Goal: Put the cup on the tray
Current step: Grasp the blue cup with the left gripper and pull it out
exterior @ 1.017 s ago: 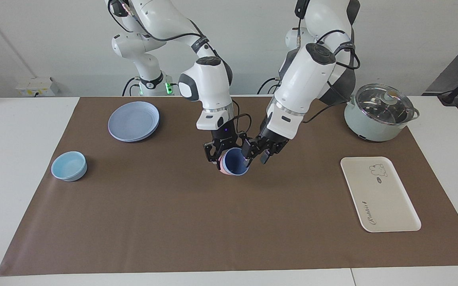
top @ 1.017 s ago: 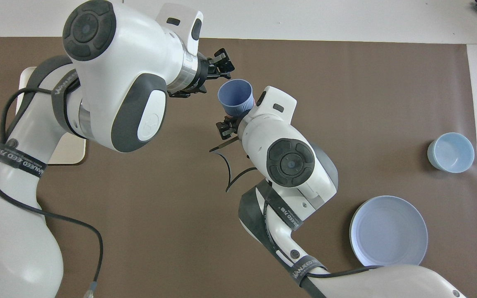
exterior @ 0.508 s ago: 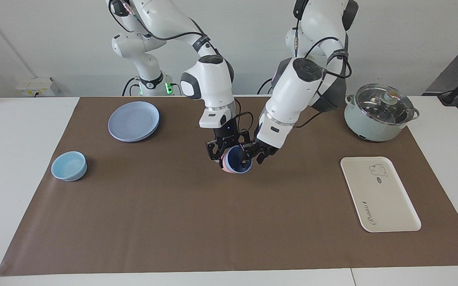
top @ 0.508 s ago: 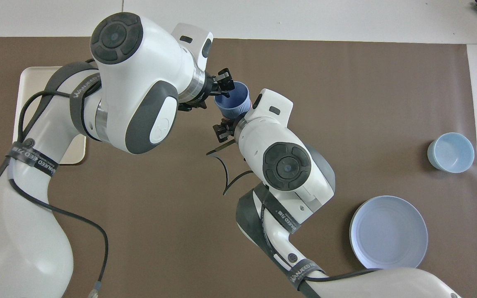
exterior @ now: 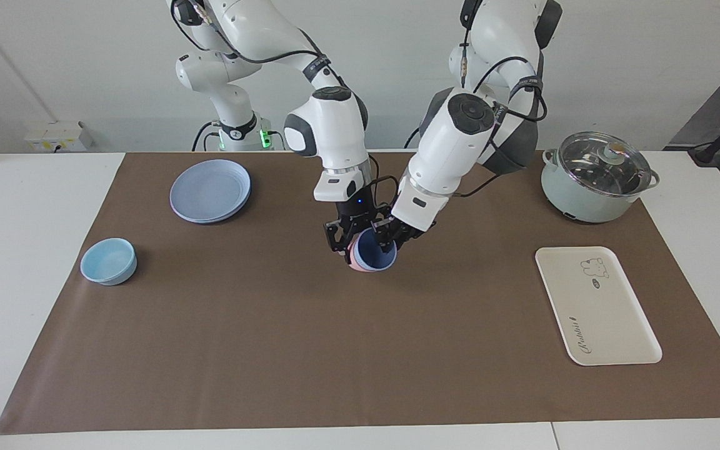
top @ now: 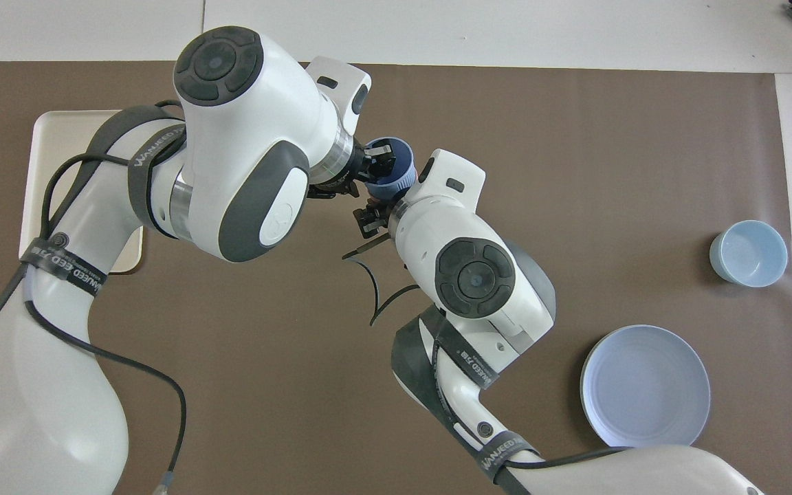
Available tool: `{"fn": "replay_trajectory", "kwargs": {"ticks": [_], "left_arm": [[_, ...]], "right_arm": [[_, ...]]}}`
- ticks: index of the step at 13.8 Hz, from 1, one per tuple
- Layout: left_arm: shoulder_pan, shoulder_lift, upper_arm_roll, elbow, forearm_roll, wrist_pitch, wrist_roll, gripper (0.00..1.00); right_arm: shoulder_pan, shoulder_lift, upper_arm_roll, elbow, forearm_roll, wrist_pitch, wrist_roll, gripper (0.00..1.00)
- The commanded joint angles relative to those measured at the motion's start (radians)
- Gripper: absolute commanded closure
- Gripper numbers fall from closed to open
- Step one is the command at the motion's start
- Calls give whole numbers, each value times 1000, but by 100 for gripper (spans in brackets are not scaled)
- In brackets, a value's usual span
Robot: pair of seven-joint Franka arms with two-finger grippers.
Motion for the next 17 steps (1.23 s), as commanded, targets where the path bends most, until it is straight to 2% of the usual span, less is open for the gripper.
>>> {"fn": "replay_trajectory", "kwargs": {"ticks": [1,3,10,13,17], "left_arm": [[-8,-14,4,-1,-30,-31,6,91],[-5,-14,4,1,-36,-28,6,100],[3,-6,4,27,-39,-30,5,100],[3,6,5,68,-68,-37,-1,100],[14,0,16,117,-85,-99,-3,100]], "right_arm": [[-8,-28,0,-24,-34,6,38,100],[-9,-28,0,-24,-34,7,38,100],[-12,-27,0,-24,-34,9,33,100],[-14,-27,0,-24,-34,10,32,100],[-14,-27,0,-24,-34,10,32,100]]}}
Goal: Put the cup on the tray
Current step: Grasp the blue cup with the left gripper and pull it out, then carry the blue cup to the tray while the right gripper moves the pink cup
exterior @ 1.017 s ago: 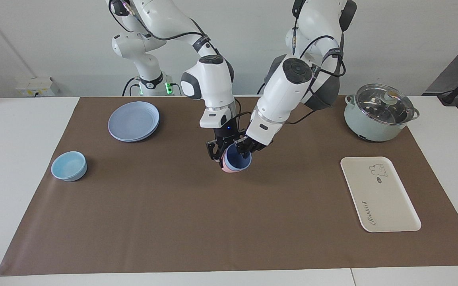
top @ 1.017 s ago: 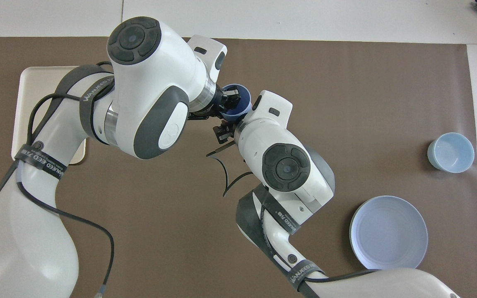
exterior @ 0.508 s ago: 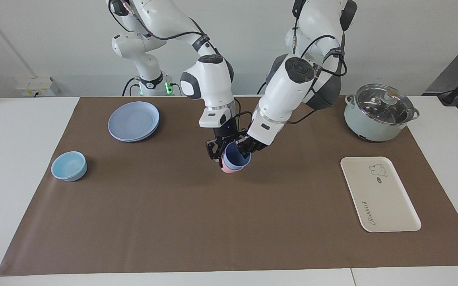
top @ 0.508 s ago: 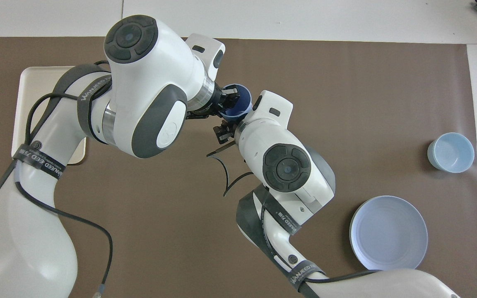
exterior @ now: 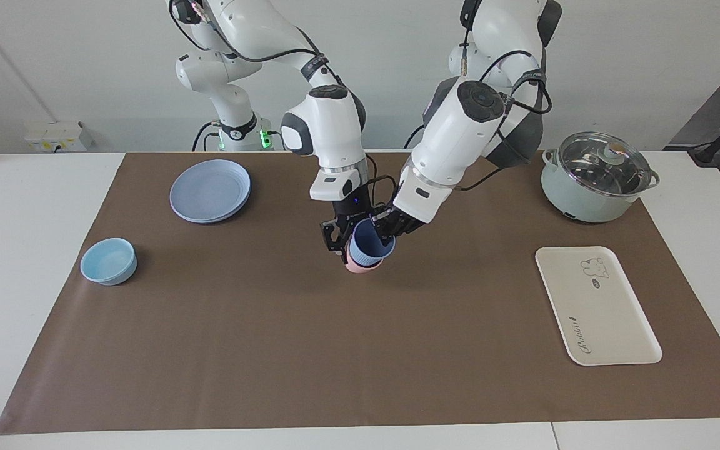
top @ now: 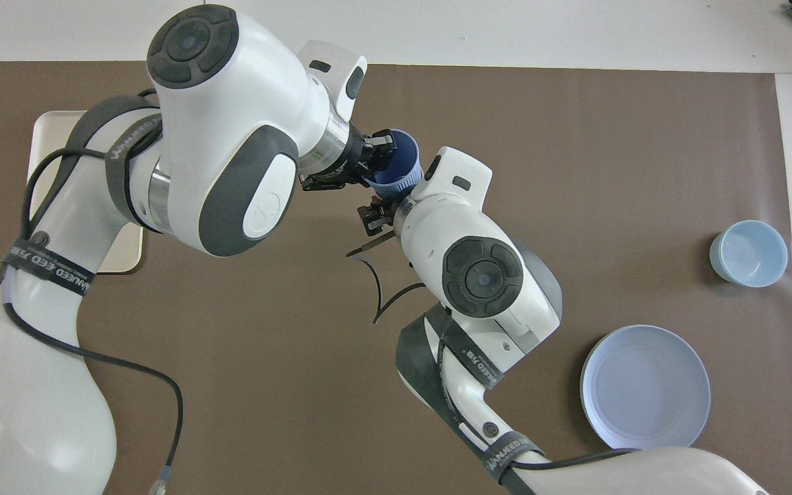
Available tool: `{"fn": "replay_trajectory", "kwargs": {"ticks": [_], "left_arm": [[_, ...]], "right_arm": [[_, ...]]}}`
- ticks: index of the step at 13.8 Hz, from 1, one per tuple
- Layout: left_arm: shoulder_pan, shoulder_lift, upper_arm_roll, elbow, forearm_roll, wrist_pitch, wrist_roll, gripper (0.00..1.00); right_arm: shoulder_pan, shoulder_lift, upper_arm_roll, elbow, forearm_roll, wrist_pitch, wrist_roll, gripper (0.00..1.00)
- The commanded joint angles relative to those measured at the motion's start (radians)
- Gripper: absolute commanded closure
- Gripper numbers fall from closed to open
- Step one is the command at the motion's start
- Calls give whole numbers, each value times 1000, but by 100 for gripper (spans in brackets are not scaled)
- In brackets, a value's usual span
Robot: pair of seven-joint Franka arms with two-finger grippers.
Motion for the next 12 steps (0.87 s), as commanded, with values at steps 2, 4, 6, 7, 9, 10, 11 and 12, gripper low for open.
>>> {"fn": "replay_trajectory", "kwargs": {"ticks": [2,4,6,7,9,10,11,12], "left_arm": [[61,-5,8,85,-65,-75,0,100],[111,-10,6,122,-70,-103,2,100],[168,-19,12,128,-53,-140,23,100],[206,-33,14,125,-36,-143,67,100],[283,-53,14,119,51,-146,159,100],[317,-79,8,104,102,-139,234,100],[350,-99,9,53,139,-122,334,100],[402,-116,11,19,148,-105,426,100]], "right_arm": [[-9,-16,5,-19,-33,11,30,100],[-11,-16,5,-19,-33,11,30,100],[-12,-16,5,-19,-33,13,28,100],[-17,-15,2,-19,-33,11,12,100],[-78,-7,5,-13,-33,26,-68,100],[-109,-3,5,-13,-30,60,-105,100],[-136,0,6,-13,-29,83,-129,100],[-161,2,6,-13,-26,95,-154,100]]}}
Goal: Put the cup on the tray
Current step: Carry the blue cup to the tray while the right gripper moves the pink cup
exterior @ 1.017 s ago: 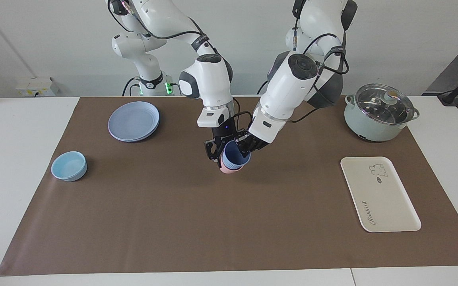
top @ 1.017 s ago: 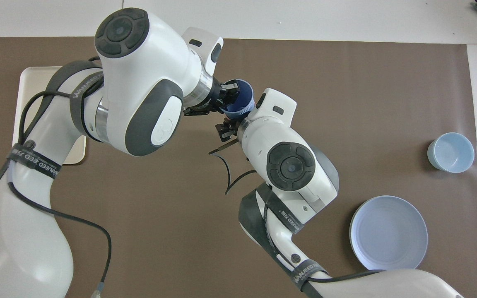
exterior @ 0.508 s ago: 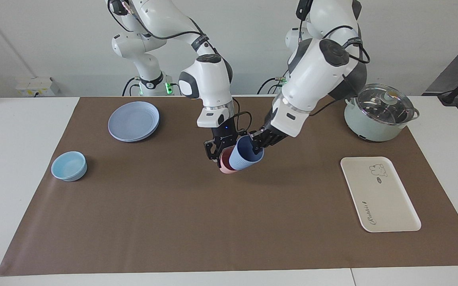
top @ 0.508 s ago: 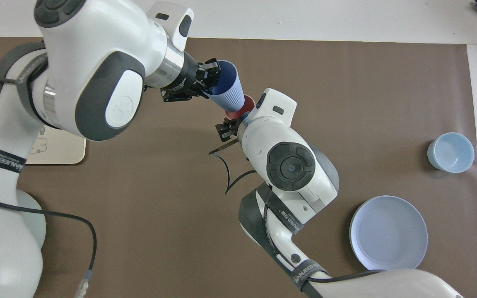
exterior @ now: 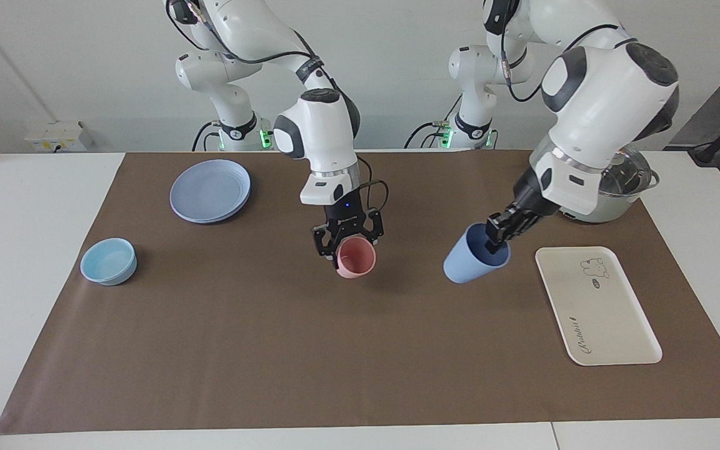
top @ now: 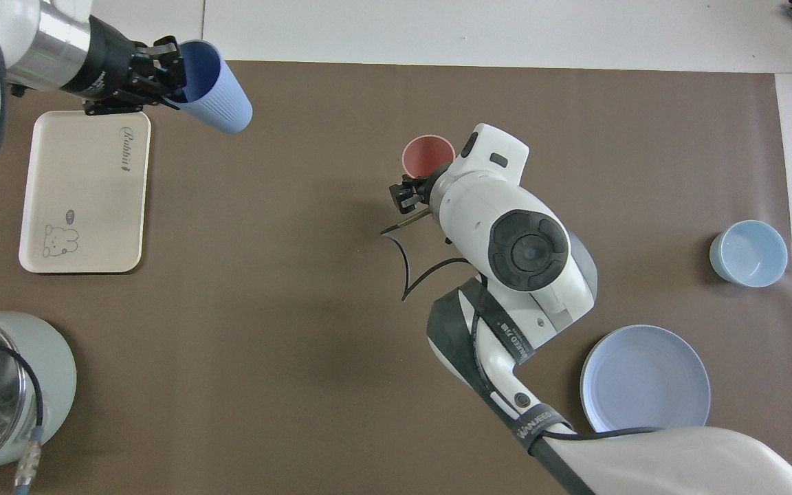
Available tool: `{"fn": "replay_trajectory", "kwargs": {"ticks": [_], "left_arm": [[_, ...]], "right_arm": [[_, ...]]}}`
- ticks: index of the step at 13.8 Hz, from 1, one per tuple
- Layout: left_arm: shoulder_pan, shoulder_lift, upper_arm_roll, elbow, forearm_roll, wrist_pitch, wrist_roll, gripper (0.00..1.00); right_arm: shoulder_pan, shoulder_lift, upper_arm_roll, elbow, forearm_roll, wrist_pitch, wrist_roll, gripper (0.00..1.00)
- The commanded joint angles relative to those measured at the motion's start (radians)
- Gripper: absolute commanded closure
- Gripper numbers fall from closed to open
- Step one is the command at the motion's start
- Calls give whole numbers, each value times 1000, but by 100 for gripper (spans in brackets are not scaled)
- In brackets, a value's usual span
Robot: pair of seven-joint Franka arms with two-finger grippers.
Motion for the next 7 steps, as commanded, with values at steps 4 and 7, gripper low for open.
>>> {"fn": "replay_trajectory", "kwargs": {"ticks": [4,7], "left_arm": [[250,-198,0,-413,44,205,413,100],[338,-257,0,-645,43,431,524,100]], "right_arm": [[-166,19,20,-12,93,90,-237,100],[-255,26,22,-8,375,89,-588,100]]}}
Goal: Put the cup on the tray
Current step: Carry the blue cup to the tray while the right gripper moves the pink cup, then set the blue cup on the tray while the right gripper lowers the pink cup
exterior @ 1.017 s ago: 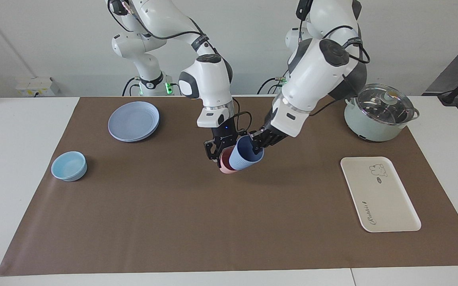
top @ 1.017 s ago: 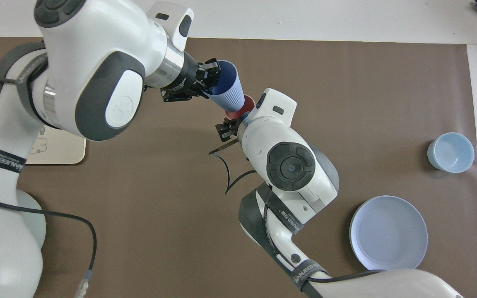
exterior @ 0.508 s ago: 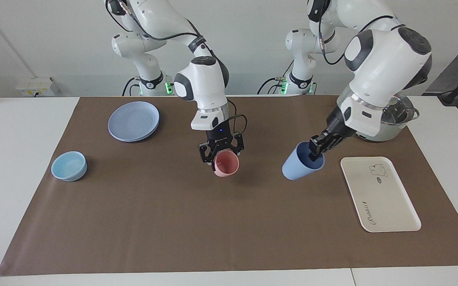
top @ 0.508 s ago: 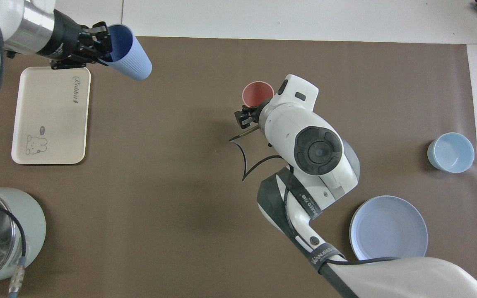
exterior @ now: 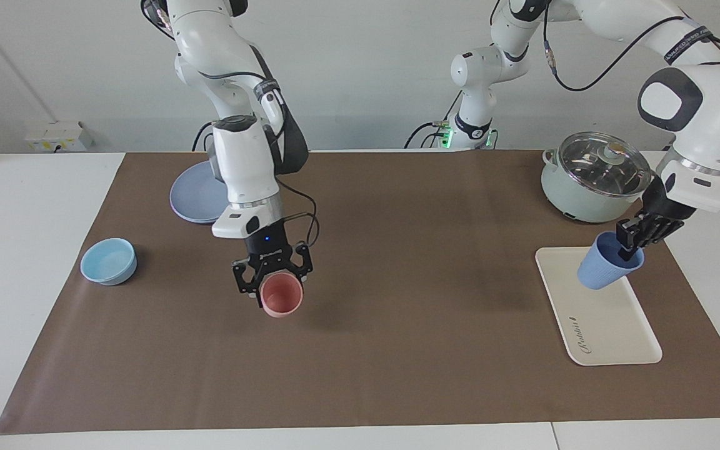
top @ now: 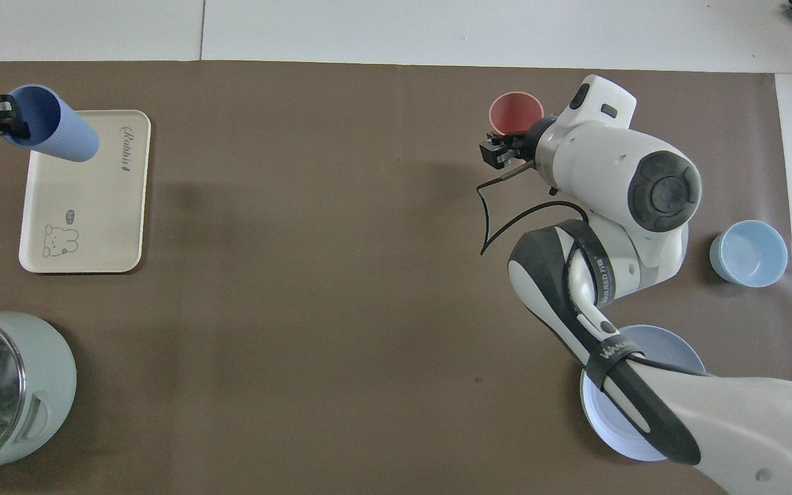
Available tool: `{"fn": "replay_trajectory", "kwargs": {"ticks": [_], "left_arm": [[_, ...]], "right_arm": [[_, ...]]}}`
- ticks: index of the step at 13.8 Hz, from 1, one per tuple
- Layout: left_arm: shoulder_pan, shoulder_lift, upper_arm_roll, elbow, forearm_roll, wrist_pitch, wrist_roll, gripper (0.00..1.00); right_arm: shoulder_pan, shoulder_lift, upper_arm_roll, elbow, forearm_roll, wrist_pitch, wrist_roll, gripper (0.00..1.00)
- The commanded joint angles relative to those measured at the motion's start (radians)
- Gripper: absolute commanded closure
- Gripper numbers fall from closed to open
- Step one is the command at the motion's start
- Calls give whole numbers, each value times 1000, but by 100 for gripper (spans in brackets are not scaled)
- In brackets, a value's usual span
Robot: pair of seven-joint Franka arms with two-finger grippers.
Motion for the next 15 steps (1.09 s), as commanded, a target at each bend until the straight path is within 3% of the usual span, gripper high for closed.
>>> {"fn": "replay_trajectory", "kwargs": {"ticks": [1,5,7,9,12,14,15], "left_arm": [[46,-95,-8,-231,13,143,70,100],[128,-66,-8,-338,12,289,72,100],[129,-13,-9,-348,3,339,65,100],[130,41,-9,-329,-113,344,61,100],[132,64,-8,-320,-172,324,58,100],[133,66,-6,-319,-171,326,58,100],[133,70,-6,-317,-171,326,60,68]], "right_arm": [[-67,2,17,-6,283,18,-337,100],[-176,-1,17,-27,569,-25,-759,100],[-207,8,17,-39,778,-31,-972,100],[-233,13,16,-44,974,-70,-1175,100],[-309,19,17,-67,1014,-139,-1307,100],[-351,45,16,-69,1161,-209,-1498,100],[-352,45,16,-90,1213,-213,-1546,100]]}}
